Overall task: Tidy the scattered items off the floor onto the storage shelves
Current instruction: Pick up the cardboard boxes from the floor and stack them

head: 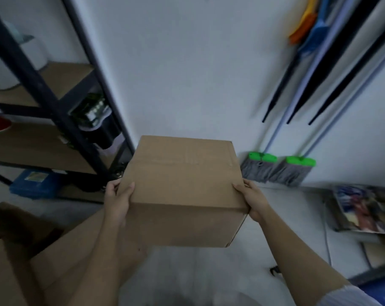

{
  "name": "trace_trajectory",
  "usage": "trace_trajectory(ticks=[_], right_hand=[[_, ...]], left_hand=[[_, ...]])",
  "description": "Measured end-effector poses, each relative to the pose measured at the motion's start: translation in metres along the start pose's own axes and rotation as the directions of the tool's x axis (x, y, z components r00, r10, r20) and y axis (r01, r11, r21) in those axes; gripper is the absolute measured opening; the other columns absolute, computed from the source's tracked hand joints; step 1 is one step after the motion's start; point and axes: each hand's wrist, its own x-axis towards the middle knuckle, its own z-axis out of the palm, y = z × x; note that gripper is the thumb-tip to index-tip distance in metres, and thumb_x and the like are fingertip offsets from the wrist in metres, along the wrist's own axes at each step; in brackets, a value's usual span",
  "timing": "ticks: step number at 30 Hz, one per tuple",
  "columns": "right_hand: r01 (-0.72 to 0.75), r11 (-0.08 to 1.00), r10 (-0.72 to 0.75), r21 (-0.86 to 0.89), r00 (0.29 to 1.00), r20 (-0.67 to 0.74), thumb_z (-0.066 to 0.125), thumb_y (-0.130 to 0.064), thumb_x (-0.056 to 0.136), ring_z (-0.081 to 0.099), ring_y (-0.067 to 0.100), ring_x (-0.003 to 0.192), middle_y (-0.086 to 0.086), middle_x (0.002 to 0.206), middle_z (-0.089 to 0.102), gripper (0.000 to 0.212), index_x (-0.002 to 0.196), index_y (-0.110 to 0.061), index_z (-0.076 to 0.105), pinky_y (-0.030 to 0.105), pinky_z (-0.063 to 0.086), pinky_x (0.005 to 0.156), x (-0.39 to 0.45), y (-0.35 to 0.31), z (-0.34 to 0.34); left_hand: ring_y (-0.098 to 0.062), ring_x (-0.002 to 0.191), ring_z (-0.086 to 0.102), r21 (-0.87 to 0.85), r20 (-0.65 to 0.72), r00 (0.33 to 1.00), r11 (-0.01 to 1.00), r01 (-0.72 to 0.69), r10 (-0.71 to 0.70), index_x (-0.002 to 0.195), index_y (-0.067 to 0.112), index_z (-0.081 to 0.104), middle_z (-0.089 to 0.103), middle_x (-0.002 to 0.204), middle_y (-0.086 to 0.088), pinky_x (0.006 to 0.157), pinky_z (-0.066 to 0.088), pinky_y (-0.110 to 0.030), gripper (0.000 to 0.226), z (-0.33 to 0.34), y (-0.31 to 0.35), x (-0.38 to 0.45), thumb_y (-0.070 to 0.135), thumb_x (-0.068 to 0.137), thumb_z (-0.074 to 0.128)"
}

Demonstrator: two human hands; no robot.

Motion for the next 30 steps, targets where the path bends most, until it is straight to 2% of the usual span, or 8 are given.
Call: trace_trajectory(ticks=[4, 7, 9, 15, 18, 22, 26, 30], right_hand=[[-0.133, 0.990, 0.134, -0.045, 0.991, 0.011, 0.057, -0.025, 0.098, 0.060, 0.027, 0.095, 0.004, 0.116, 0.062, 0.036, 0.133, -0.022, 0.048, 0.033, 0.050, 0.056, -0.004, -0.003, -0.073], [-0.262, 0.965, 0.262, 0.010, 0.965, -0.023, 0.055, -0.030, 0.099, 0.046, 0.038, 0.116, -0.001, 0.122, 0.047, 0.045, 0.138, -0.044, 0.036, 0.063, 0.049, 0.066, -0.005, 0.004, -0.116], [-0.286, 0.956, 0.291, 0.069, 0.951, -0.099, 0.056, -0.033, 0.098, 0.041, 0.042, 0.123, -0.001, 0.129, 0.041, 0.051, 0.142, -0.046, 0.034, 0.077, 0.042, 0.082, 0.002, 0.012, -0.138], [-0.154, 0.986, 0.167, 0.067, 0.863, -0.476, 0.065, -0.034, 0.092, 0.054, 0.038, 0.095, 0.010, 0.119, 0.054, 0.056, 0.142, -0.018, 0.045, 0.065, 0.054, 0.076, 0.033, 0.022, -0.182], [-0.119, 0.985, 0.171, 0.126, 0.790, -0.588, 0.069, -0.038, 0.088, 0.059, 0.037, 0.094, 0.009, 0.107, 0.059, 0.057, 0.135, -0.011, 0.051, 0.060, 0.055, 0.080, 0.055, 0.025, -0.200], [-0.118, 0.976, 0.208, 0.181, 0.745, -0.634, 0.070, -0.041, 0.085, 0.058, 0.033, 0.107, 0.008, 0.126, 0.060, 0.063, 0.140, -0.018, 0.049, 0.055, 0.052, 0.092, 0.089, 0.038, -0.227], [-0.172, 0.963, 0.267, 0.206, 0.698, -0.664, 0.067, -0.044, 0.087, 0.055, 0.035, 0.105, 0.006, 0.133, 0.055, 0.064, 0.143, -0.024, 0.044, 0.055, 0.056, 0.082, 0.120, 0.056, -0.266], [-0.256, 0.941, 0.339, 0.223, 0.667, -0.664, 0.067, -0.051, 0.082, 0.046, 0.042, 0.119, 0.011, 0.135, 0.051, 0.071, 0.145, -0.031, 0.040, 0.063, 0.056, 0.075, 0.159, 0.098, -0.314]], left_hand=[[-0.015, 0.091, 0.057, -0.066, 0.107, 0.994, 0.998, -0.002, 0.009, 0.118, 0.006, 0.053, 0.059, 0.116, -0.012, 0.072, 0.046, -0.016, 0.024, 0.074, -0.002, -0.015, 0.005, 0.095, 0.059], [-0.007, 0.088, 0.057, -0.107, 0.185, 0.983, 0.994, 0.025, -0.005, 0.113, 0.009, 0.054, 0.059, 0.116, -0.012, 0.074, 0.047, -0.010, 0.018, 0.120, -0.010, -0.019, 0.005, 0.096, 0.056], [-0.014, 0.097, 0.058, -0.134, 0.243, 0.969, 0.988, 0.082, -0.047, 0.112, 0.012, 0.055, 0.060, 0.120, -0.011, 0.083, 0.047, -0.021, 0.016, 0.149, -0.015, -0.018, 0.007, 0.096, 0.056], [-0.031, 0.120, 0.056, -0.077, 0.407, 0.887, 0.959, 0.271, -0.218, 0.110, 0.018, 0.060, 0.062, 0.125, -0.011, 0.108, 0.040, -0.052, 0.018, 0.228, -0.035, -0.009, 0.014, 0.093, 0.063], [-0.024, 0.103, 0.060, -0.102, 0.448, 0.832, 0.906, 0.411, -0.327, 0.114, 0.015, 0.057, 0.064, 0.114, -0.006, 0.093, 0.048, -0.049, 0.021, 0.267, -0.041, -0.007, 0.008, 0.094, 0.059], [-0.014, 0.092, 0.062, -0.008, 0.478, 0.780, 0.886, 0.464, -0.404, 0.111, 0.021, 0.058, 0.065, 0.109, 0.003, 0.053, 0.048, -0.031, 0.020, 0.309, -0.055, -0.005, 0.012, 0.093, 0.063], [-0.018, 0.106, 0.059, 0.079, 0.528, 0.699, 0.848, 0.525, -0.482, 0.106, 0.026, 0.060, 0.063, 0.119, 0.005, 0.069, 0.045, -0.043, 0.021, 0.346, -0.076, -0.006, 0.012, 0.091, 0.065], [-0.018, 0.096, 0.061, 0.136, 0.529, 0.636, 0.796, 0.589, -0.561, 0.104, 0.023, 0.058, 0.063, 0.111, 0.006, 0.074, 0.048, -0.050, 0.020, 0.385, -0.108, -0.014, 0.007, 0.093, 0.061]])
